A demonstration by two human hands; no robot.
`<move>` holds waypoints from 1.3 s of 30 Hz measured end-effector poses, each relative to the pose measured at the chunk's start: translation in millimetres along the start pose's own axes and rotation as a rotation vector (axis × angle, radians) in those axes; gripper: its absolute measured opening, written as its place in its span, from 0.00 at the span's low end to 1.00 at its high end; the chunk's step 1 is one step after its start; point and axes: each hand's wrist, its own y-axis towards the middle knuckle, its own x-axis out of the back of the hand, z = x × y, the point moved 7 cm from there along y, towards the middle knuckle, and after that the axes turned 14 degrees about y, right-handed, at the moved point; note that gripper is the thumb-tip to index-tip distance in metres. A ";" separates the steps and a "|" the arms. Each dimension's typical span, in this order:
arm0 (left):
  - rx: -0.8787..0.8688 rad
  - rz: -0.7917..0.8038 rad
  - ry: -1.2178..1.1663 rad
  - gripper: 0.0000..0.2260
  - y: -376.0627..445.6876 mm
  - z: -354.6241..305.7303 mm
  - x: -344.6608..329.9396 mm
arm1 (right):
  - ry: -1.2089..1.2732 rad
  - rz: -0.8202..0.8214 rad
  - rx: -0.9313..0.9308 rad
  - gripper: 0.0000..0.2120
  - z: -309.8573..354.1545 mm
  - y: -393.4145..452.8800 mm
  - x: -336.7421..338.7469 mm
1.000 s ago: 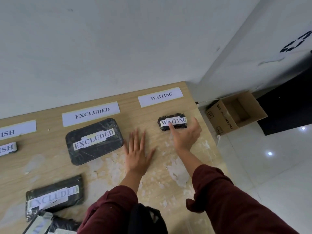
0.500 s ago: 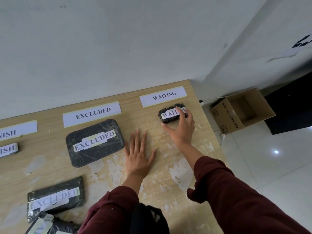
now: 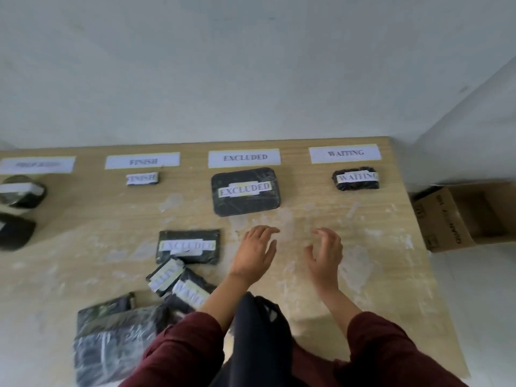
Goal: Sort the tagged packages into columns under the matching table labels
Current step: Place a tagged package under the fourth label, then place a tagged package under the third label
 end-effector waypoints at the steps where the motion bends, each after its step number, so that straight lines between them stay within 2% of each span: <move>1: 0.048 -0.030 0.001 0.16 -12.1 12.5 9.0 | 0.004 0.034 0.036 0.17 9.7 -9.9 -9.1; 7: 0.369 -0.125 0.011 0.12 -81.2 102.5 53.9 | 0.038 0.324 0.109 0.13 64.2 -47.1 -79.7; 11: 0.480 -0.181 0.012 0.11 -115.0 148.5 83.6 | -0.056 0.521 0.150 0.14 95.6 -61.2 -132.2; 14: 0.539 -0.213 -0.008 0.11 -132.5 170.8 102.1 | -0.175 0.566 0.187 0.21 110.6 -62.7 -161.7; 19: 0.563 -0.187 -0.030 0.11 -153.6 195.9 113.5 | -0.420 0.596 0.138 0.37 110.8 -61.6 -185.3; 23: 0.542 -0.173 -0.033 0.11 -162.4 209.5 116.8 | -0.430 0.520 0.099 0.36 106.2 -69.2 -181.2; 29: 0.488 -0.125 -0.050 0.12 -147.8 216.4 117.3 | -0.119 0.397 0.109 0.26 119.3 -81.7 -167.4; 32: 0.435 -0.110 -0.092 0.12 -129.4 207.4 117.1 | 0.269 0.328 -0.156 0.20 115.8 -78.6 -155.6; 36: 0.352 -0.078 -0.102 0.12 -100.6 186.8 110.4 | 0.697 0.104 -0.541 0.12 92.1 -72.1 -130.5; 39: 0.304 -0.041 -0.108 0.13 -82.7 169.0 100.2 | 0.751 -0.042 -0.645 0.14 64.9 -62.2 -101.7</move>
